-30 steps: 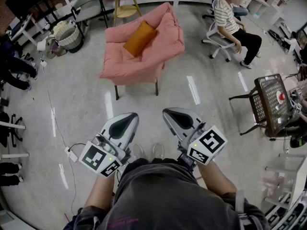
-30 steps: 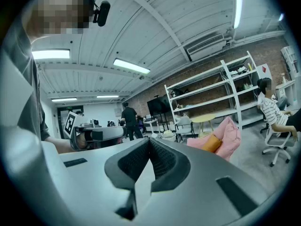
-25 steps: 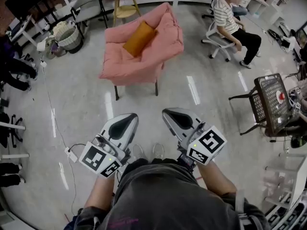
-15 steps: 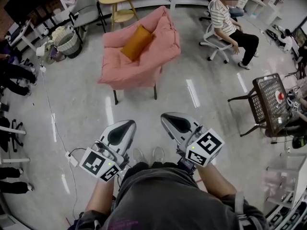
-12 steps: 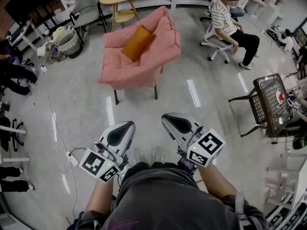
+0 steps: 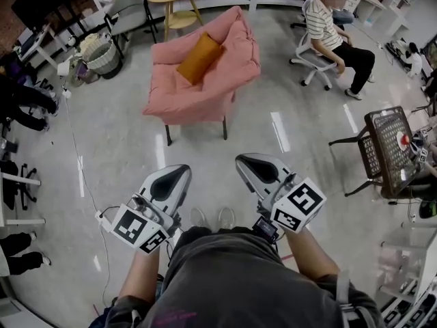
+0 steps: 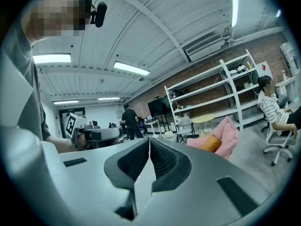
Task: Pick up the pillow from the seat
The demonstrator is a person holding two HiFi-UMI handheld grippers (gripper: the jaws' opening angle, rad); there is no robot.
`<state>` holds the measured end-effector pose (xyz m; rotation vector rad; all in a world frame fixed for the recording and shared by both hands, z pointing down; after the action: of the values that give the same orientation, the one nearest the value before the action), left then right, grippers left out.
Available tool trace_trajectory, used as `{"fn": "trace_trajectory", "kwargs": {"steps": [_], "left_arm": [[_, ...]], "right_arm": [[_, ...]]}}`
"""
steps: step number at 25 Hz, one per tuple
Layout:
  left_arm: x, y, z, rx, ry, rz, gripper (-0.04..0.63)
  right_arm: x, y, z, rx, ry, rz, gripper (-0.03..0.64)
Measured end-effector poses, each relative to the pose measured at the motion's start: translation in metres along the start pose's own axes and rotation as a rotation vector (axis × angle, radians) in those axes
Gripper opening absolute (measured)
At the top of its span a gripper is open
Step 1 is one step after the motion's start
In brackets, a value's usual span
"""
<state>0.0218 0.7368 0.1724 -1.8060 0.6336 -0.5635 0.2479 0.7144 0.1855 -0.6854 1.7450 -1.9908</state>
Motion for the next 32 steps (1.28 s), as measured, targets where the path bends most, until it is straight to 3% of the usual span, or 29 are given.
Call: {"fn": "trace_trajectory", "kwargs": {"steps": [16,23,32], "left_arm": [[0.037,0.017,-0.039,-0.007,0.017,0.024,0.011],[0.060,0.022,-0.079,-0.029,0.021,0.026,0.012],[0.085,0.038,-0.161,-0.051,0.006,0.011,0.012]], "right_arm": [[0.029,0.013,0.043,-0.011,0.000,-0.010,0.017],[0.061,0.015,0.072,-0.010,-0.006,-0.024,0.017],[0.132,0.014,0.109,0.020,-0.039,-0.048,0.017]]}}
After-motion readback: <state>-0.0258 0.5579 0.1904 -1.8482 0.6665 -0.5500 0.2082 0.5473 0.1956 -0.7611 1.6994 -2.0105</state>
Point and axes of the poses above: the fingertips, and each gripper's own axes: x forward along the fingers, z to its right, y out of its top, the point moved 8 cm from there along -x, backward along the fingers, and after that the axes turned 7 degrees about -x, right-handed, at the moved point
